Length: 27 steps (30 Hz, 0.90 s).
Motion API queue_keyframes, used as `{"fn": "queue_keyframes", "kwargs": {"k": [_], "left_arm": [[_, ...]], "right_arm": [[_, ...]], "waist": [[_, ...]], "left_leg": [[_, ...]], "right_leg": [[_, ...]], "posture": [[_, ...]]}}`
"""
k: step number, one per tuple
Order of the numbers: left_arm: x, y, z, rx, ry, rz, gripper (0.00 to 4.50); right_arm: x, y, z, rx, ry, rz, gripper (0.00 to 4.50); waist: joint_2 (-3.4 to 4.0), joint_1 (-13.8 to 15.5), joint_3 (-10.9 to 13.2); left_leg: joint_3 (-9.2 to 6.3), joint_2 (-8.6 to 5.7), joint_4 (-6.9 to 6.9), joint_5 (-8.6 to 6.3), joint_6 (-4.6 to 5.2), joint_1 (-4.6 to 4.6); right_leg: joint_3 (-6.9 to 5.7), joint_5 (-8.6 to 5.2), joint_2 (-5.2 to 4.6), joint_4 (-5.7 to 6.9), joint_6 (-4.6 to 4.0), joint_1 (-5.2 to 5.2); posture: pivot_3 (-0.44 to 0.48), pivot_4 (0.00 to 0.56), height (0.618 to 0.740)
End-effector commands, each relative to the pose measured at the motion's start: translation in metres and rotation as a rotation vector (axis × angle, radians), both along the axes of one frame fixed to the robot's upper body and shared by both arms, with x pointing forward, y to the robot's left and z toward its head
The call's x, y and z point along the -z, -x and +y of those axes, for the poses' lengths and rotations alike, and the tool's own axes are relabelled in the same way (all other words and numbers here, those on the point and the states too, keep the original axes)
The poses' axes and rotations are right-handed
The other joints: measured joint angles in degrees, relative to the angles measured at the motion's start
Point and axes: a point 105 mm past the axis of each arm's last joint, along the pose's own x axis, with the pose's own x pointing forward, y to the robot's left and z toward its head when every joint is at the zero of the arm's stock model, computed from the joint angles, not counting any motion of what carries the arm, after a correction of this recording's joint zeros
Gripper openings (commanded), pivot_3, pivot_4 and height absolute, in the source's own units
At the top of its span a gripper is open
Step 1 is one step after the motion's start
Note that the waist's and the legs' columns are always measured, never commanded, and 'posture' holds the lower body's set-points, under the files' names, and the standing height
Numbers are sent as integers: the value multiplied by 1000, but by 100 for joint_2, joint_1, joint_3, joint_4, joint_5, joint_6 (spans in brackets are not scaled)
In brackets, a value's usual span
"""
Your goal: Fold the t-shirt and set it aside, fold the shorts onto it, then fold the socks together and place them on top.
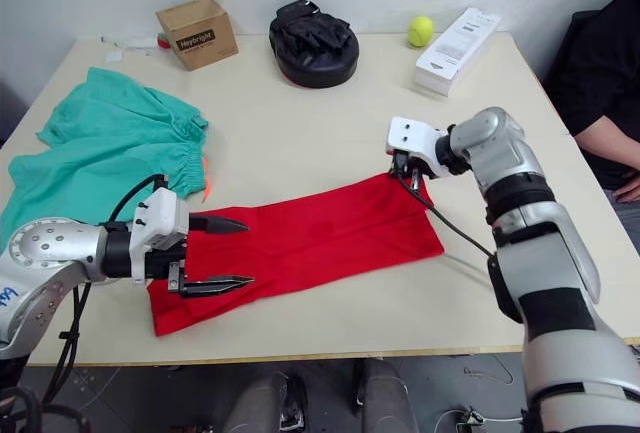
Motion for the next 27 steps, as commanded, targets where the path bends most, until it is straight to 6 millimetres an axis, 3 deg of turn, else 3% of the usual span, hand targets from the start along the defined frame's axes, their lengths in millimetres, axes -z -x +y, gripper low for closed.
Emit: {"fn": "queue_keyframes", "kwargs": {"k": [1,5,10,14,18,21,23,27], "left_arm": [[-2,-1,1,-13,2,-28,4500],[0,0,-1,-19,8,-28,4500],[0,0,0,-26,9,-24,4500],[0,0,-1,-22,9,-20,4500],[-1,0,-2,-6,11,-12,4500],[-1,-1,-4,12,14,-2,4500],[0,-3,-5,23,11,1,4500],[0,-6,-7,33,11,3,4500]], "right_arm": [[-5,-11,0,21,59,-107,25],[6,-10,-1,10,96,-86,25],[-6,-10,-5,13,37,-118,1660],[-21,-3,-21,-27,9,-179,3010],[-29,24,-35,-147,-29,-208,4440],[-18,63,-34,-222,-43,-211,4479],[0,93,-31,-251,-30,-209,4479],[22,126,-23,-269,2,-218,4479]], "waist": [[0,19,0],[1,26,1],[3,8,2],[11,8,7],[11,53,7],[11,94,7],[17,98,10],[24,59,14]], "left_leg": [[-2,0,6,1,2,-14],[-3,-1,16,1,3,-30],[-4,1,28,2,4,-28],[-4,2,44,2,4,-27],[-10,1,46,2,4,-28],[-22,2,46,1,4,-29],[-25,2,45,-2,3,-22],[-20,2,52,-3,3,-15]], "right_leg": [[-1,0,0,2,0,-11],[-2,2,0,3,3,-18],[-1,2,0,15,4,-18],[1,2,0,29,4,-17],[1,2,-1,26,4,-15],[-7,2,-1,17,4,-4],[-13,2,0,11,4,8],[-9,5,1,20,8,10]], "posture": [[0,150,740],[0,150,740],[0,150,740],[0,150,740],[0,150,740],[0,150,740],[0,150,740],[0,150,740]]}}
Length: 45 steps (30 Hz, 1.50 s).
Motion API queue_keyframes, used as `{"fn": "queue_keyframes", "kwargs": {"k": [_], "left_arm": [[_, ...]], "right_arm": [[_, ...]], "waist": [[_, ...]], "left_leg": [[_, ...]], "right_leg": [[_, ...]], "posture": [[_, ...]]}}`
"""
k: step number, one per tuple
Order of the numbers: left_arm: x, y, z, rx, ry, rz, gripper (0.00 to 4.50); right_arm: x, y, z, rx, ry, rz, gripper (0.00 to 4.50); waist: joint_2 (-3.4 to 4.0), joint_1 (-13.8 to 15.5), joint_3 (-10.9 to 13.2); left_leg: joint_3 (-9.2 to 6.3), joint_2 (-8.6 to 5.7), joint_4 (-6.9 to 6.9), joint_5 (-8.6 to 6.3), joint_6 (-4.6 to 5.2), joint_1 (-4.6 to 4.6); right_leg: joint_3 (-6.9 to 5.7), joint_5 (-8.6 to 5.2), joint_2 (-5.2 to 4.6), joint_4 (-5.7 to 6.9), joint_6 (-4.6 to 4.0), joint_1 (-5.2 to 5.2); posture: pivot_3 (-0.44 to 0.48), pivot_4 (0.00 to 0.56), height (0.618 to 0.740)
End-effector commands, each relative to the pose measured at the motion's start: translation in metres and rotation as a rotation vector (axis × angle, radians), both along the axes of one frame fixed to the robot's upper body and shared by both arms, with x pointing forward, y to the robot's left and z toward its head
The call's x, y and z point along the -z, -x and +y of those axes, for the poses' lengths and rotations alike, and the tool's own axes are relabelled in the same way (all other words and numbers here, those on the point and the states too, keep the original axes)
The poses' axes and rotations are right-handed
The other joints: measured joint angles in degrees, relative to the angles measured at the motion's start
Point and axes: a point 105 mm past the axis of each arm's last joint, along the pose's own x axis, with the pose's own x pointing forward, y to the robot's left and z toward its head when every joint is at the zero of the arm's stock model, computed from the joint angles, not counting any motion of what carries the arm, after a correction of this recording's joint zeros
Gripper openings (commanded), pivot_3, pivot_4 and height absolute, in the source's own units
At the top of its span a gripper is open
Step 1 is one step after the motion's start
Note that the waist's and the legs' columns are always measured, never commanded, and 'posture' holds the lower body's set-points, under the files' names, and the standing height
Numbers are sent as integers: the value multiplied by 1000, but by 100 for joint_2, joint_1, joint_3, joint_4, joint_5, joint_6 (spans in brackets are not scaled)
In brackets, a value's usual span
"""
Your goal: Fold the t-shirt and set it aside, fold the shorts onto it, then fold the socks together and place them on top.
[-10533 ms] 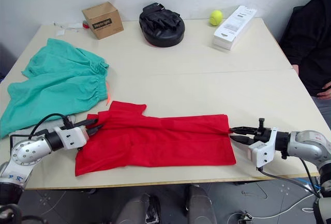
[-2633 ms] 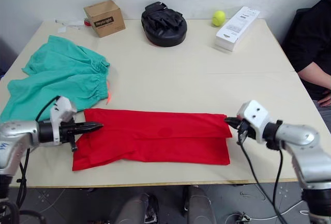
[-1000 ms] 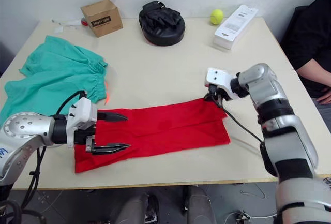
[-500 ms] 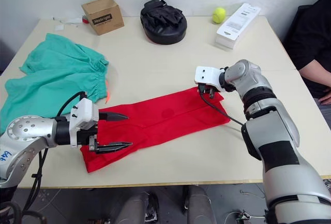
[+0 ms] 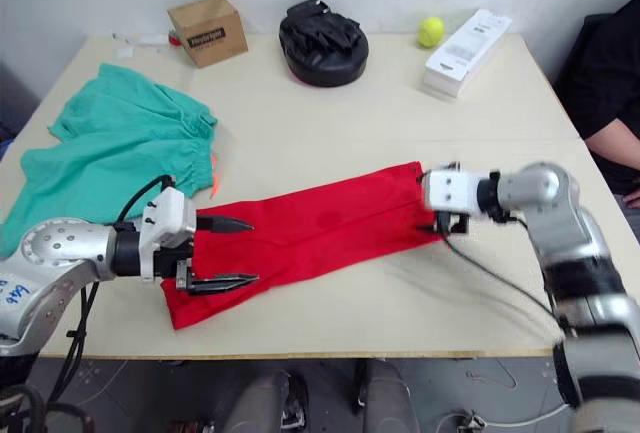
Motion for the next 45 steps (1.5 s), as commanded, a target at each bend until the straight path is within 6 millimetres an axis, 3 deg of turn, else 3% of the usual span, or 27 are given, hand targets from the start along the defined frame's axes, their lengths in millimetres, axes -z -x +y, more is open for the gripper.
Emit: {"fn": "queue_keyframes", "kwargs": {"k": [1,4,9,12,17,23,32,35,45], "left_arm": [[-5,-1,-2,21,3,-26,4500],[-6,0,-4,34,4,-24,4500],[-4,-5,2,27,-18,-24,4500],[4,-22,18,-41,-67,-15,4500],[18,-89,60,-220,-193,-45,4500],[29,-122,71,-229,-279,-1,4500],[47,-128,66,-188,-321,167,4500],[50,-124,68,-161,-331,202,3945],[55,-106,69,-73,-349,292,869]], "right_arm": [[-24,13,10,-14,-13,-129,4479],[-8,23,12,-2,-3,-124,4479],[2,18,10,62,-24,-128,4479],[5,16,9,68,-15,-130,4479],[13,12,10,73,-8,-126,4479],[16,6,16,64,-7,-134,4479],[22,7,17,64,4,-134,4479],[26,5,14,76,11,-134,3961],[32,3,4,82,38,-96,487]], "waist": [[0,-38,0],[-1,-23,0],[-3,-2,0],[-3,4,0],[-6,63,-2],[-41,79,-10],[-75,100,-22],[-77,90,-24],[-78,88,-24]], "left_leg": [[1,0,1,0,0,7],[1,2,-1,-2,-3,15],[0,-1,4,-5,-1,8],[-1,-1,10,-5,1,8],[-1,-1,15,-3,5,10],[12,1,17,-10,16,4],[12,2,28,-9,17,12],[11,2,28,-9,17,15],[12,0,28,-9,18,15]], "right_leg": [[3,0,0,2,0,4],[4,0,0,10,-1,6],[3,-1,0,1,-3,6],[1,0,1,2,-2,8],[-3,0,8,4,-2,10],[-3,1,13,1,-1,7],[-2,1,10,17,0,12],[0,1,8,20,0,12],[0,1,5,23,0,12]], "posture": [[0,150,740],[0,150,740],[0,150,740],[0,150,740],[0,150,740],[0,150,740],[0,150,740],[0,150,740],[0,150,740]]}}
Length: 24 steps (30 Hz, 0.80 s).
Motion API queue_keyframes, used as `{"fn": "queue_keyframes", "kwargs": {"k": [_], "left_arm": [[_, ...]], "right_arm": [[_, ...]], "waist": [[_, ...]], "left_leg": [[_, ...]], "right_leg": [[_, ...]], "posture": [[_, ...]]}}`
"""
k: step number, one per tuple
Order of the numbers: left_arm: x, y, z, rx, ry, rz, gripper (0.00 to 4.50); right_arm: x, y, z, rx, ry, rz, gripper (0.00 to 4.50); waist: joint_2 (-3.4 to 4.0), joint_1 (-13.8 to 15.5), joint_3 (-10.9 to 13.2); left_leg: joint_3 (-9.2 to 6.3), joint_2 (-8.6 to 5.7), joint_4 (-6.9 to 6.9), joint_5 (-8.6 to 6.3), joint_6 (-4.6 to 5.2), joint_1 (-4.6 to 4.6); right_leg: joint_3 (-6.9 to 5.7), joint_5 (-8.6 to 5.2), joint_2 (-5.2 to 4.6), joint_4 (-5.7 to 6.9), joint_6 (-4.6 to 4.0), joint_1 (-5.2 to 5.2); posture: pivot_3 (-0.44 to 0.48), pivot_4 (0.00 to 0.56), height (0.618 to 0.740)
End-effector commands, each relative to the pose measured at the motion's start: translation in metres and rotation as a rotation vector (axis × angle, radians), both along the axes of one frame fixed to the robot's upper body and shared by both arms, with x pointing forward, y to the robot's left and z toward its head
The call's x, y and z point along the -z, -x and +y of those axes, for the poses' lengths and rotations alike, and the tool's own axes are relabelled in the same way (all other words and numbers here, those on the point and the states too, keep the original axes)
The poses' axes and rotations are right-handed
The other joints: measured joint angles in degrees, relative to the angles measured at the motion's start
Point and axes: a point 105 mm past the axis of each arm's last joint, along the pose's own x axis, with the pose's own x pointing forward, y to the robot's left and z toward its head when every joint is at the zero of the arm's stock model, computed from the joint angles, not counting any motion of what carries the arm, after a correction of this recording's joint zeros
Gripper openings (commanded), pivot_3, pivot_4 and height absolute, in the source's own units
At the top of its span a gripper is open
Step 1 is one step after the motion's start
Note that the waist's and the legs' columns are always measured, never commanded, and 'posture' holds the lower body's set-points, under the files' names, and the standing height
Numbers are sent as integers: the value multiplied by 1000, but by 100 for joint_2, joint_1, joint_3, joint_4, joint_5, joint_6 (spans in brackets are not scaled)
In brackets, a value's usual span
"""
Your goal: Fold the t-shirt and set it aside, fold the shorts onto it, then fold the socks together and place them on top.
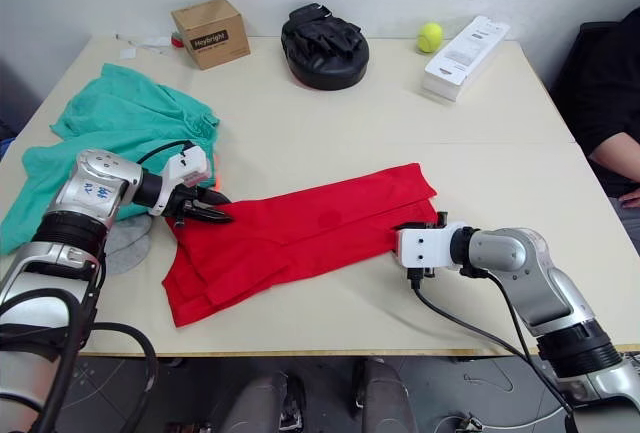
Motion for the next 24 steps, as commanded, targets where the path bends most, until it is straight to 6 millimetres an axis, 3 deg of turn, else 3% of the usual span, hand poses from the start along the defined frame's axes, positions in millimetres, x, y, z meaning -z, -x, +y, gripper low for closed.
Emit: {"fn": "queue_keyframes", "kwargs": {"k": [1,3,9,15,20,24], "left_arm": [[16,20,3,54,-22,131,498],[17,25,1,63,-22,140,44],[27,40,-5,32,-28,180,44],[34,62,-17,-33,4,201,44],[37,90,-28,-77,39,229,44],[38,112,-35,-95,57,249,44]], "right_arm": [[6,-2,-13,27,38,36,95],[5,-7,-17,36,43,43,0],[-1,-29,-25,90,16,81,0],[-7,-53,-37,90,99,60,0],[-19,-74,-50,74,191,11,0],[-24,-79,-62,37,272,-11,0]], "waist": [[0,-2,0],[0,-10,0],[2,-9,-1],[6,-59,-3],[12,-104,-3],[14,-123,-2]], "left_leg": [[0,0,0,0,0,-1],[0,0,0,0,0,-1],[-1,-2,3,0,4,5],[-1,-3,3,1,5,9],[-3,-5,3,2,8,9],[-5,-6,0,2,8,6]], "right_leg": [[0,0,0,0,0,0],[0,0,0,1,0,-1],[2,0,-5,3,0,6],[6,0,-10,5,0,10],[6,-1,-15,5,1,10],[7,-2,-15,3,1,7]], "posture": [[0,150,740],[0,150,740],[0,150,740],[0,150,740],[0,150,740],[0,150,740]]}}
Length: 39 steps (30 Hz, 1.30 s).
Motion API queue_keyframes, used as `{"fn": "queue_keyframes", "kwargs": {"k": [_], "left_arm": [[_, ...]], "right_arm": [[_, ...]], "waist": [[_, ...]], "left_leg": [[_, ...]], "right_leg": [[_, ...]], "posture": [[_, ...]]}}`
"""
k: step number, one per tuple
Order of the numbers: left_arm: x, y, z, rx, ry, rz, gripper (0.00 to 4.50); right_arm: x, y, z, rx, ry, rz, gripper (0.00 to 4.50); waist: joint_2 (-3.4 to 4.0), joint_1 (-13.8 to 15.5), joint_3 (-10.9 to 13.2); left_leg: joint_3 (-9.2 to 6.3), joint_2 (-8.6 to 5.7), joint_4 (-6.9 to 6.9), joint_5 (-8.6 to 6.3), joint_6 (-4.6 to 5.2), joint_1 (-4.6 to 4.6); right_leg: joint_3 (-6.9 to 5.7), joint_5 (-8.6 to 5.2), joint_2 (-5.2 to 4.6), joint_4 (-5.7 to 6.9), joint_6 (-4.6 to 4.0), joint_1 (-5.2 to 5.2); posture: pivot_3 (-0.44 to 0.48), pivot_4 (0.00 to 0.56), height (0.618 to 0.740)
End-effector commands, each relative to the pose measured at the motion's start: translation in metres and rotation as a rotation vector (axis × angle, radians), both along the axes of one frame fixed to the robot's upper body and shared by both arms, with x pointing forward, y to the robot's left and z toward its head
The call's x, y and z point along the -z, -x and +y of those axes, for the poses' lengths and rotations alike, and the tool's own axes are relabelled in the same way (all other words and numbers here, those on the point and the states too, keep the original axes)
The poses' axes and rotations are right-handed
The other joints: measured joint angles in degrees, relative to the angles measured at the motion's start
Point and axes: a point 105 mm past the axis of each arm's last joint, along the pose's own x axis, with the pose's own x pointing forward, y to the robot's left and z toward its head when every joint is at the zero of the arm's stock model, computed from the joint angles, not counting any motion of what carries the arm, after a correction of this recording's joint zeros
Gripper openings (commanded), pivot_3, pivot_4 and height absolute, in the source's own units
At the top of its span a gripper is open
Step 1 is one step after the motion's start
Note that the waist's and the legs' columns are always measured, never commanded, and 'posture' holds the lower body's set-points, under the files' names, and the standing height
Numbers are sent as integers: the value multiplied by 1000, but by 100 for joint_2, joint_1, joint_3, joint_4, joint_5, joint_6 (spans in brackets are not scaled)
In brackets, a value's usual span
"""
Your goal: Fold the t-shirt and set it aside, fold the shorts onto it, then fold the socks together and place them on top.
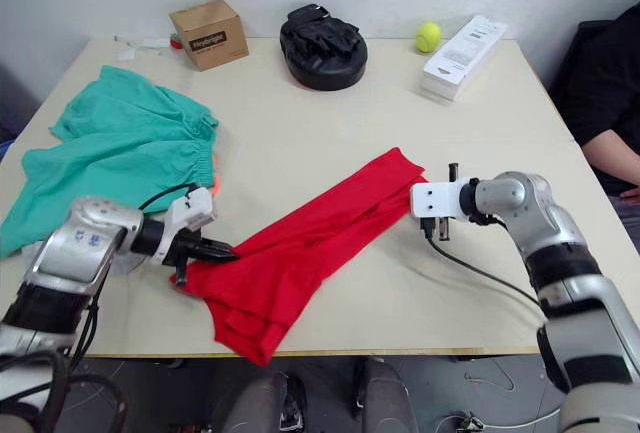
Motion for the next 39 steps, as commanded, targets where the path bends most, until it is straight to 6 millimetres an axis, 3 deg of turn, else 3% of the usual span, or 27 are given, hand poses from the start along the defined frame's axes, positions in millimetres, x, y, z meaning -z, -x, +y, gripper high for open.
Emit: {"fn": "queue_keyframes", "kwargs": {"k": [1,6,13,17,21,25,27,29,33,39], "left_arm": [[14,22,0,-33,-9,87,44],[15,31,1,-79,2,87,44],[11,20,1,-125,43,43,44],[-2,19,-1,-116,111,72,952],[-22,17,2,-85,168,77,2198],[-45,2,8,-89,224,80,3494],[-56,-14,9,-99,249,79,4135],[-65,-32,4,-100,271,96,4493],[-63,-63,-20,-81,260,142,4493],[-48,-95,-71,-9,239,164,4493]], "right_arm": [[-1,-2,-29,38,92,-16,0],[-3,-2,-38,0,151,-45,0],[-15,2,-22,-86,56,-84,0],[-22,14,-16,-158,-5,-98,949],[-28,32,-7,-247,-38,-128,2345],[-28,61,8,-335,-88,-116,3738],[-22,80,20,-401,-107,-106,4465],[-14,101,35,-478,-126,-100,4500],[2,126,61,-576,-164,-126,4500],[23,140,89,-687,-119,-199,4500]], "waist": [[0,2,0],[1,1,0],[2,6,1],[6,18,4],[16,5,10],[22,24,14],[23,42,15],[23,94,15],[20,170,16],[6,186,24]], "left_leg": [[-2,1,-1,0,0,1],[-3,0,0,1,-2,0],[-4,1,0,2,-4,0],[-6,1,0,2,-5,-2],[-7,4,0,2,-6,-3],[-11,4,0,3,-8,-10],[-10,2,1,3,-8,-9],[-10,3,2,3,-8,-11],[-2,-3,5,3,-8,-9],[0,-2,14,4,-7,-22]], "right_leg": [[-1,0,0,-1,0,2],[1,-1,0,-3,-1,1],[0,-1,0,-3,-1,1],[-1,-1,0,-2,-1,2],[-2,-1,1,-1,-1,0],[-7,-1,1,-1,-2,-5],[-7,-1,1,-1,-1,-4],[-10,-1,4,-1,-1,-4],[-4,0,8,4,1,-5],[-3,2,19,-1,6,-10]], "posture": [[0,150,740],[0,150,740],[0,150,740],[0,150,740],[0,150,740],[0,150,740],[0,150,740],[0,150,740],[0,150,740],[0,150,740]]}}
